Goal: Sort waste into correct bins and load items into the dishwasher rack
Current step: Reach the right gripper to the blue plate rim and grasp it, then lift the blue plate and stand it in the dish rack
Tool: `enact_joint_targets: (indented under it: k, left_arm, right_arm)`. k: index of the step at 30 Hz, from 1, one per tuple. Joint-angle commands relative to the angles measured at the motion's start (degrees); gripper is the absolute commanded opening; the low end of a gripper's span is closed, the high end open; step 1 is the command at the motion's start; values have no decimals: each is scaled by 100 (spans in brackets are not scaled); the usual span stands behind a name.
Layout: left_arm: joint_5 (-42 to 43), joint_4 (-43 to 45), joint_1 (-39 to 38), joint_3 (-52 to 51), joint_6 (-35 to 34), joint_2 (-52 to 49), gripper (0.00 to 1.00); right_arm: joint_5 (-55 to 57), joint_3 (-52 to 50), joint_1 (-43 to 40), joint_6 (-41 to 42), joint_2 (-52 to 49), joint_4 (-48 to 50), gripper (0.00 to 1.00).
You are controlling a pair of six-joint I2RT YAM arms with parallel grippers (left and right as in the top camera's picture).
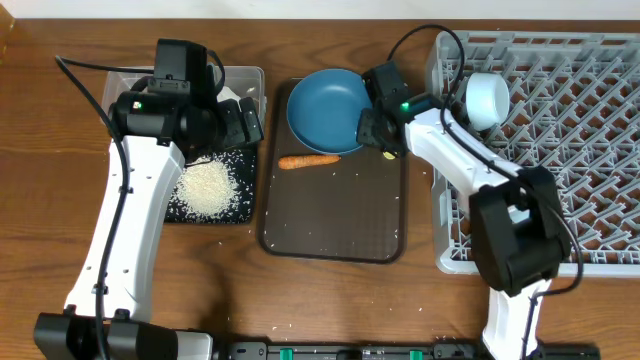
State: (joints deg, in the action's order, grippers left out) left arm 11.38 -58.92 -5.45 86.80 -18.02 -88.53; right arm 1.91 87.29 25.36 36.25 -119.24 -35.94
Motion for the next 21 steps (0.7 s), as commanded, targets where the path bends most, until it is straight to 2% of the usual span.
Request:
enact_joint_targets:
  k: [1, 2, 4, 8, 15, 21]
  left_arm:
    - [-72, -17, 2, -35, 15, -57, 96]
    - [-72, -17, 2, -35, 15, -57, 96]
    - [-72, -17, 2, -35, 15, -57, 96]
    - [-72, -17, 2, -35, 15, -57, 96]
    - [-72, -17, 2, -35, 15, -57, 96]
    - [-70, -17, 2, -35, 15, -57, 96]
  right_arm:
    - [114, 11, 0, 149, -313, 66, 33]
    - [81, 11, -2, 146, -330, 94, 30]
    - [74, 13, -13, 146, -323, 151, 17]
    - [68, 52, -59, 144, -323, 234, 2]
    - [61, 315, -214, 63, -262, 229, 1]
    - [94, 708, -444, -575, 358, 210, 1]
